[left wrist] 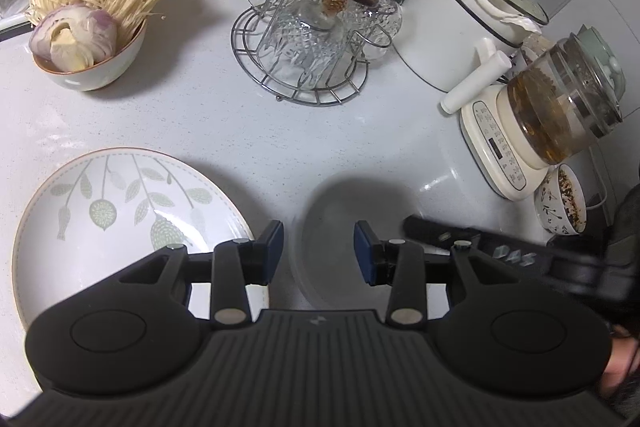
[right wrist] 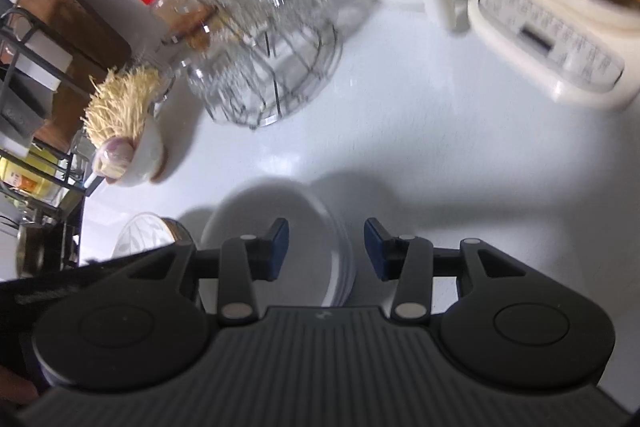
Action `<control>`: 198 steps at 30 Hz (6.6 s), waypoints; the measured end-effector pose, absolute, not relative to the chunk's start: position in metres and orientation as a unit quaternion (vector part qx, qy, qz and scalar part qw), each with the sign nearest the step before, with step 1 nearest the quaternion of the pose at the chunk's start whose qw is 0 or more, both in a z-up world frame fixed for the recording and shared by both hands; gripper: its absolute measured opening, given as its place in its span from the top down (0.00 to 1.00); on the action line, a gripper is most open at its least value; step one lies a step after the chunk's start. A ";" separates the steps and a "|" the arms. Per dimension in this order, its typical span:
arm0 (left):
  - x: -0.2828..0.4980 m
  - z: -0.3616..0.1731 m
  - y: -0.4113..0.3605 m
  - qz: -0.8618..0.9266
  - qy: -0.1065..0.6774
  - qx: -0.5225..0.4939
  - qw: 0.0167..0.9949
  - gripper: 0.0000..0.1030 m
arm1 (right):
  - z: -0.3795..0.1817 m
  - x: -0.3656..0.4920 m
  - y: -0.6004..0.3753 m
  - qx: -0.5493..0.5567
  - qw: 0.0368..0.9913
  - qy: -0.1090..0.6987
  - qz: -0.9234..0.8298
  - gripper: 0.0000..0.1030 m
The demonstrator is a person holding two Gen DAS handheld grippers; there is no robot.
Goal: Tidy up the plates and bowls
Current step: 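Carry the white bowl with both grippers toward the leaf-pattern plate stack, then lower the white bowl into the stacked light blue bowls with both grippers, then carry the bowl stack with both grippers onto the leaf-pattern plate stack, then open both grippers and pull back from the bowls on the plates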
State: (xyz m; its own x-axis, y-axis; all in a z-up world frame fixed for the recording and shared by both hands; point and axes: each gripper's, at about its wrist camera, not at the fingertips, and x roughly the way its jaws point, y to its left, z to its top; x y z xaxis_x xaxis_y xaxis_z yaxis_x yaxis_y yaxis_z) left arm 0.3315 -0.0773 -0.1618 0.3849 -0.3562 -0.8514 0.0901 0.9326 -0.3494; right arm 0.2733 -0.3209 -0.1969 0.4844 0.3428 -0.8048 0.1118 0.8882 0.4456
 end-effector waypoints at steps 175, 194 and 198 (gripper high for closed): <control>0.280 -0.164 0.085 -0.052 0.513 -0.219 0.828 0.47 | -0.177 0.263 -0.162 0.172 0.818 0.538 0.107 0.59; 0.221 -0.033 0.098 -0.105 0.414 -0.145 0.892 0.47 | -0.077 0.206 -0.151 0.151 0.893 0.410 0.107 0.59; 0.195 -0.005 0.093 -0.102 0.401 -0.123 0.902 0.47 | -0.046 0.183 -0.158 0.183 0.900 0.378 0.113 0.59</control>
State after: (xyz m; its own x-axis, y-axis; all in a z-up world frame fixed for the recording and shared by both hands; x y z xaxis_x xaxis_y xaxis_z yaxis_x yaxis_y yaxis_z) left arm 0.1951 0.0932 -0.0048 0.6579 -0.2821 -0.6983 0.0848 0.9490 -0.3035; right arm 0.1833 -0.1583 -0.0464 0.6884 0.3408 -0.6402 -0.0645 0.9080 0.4139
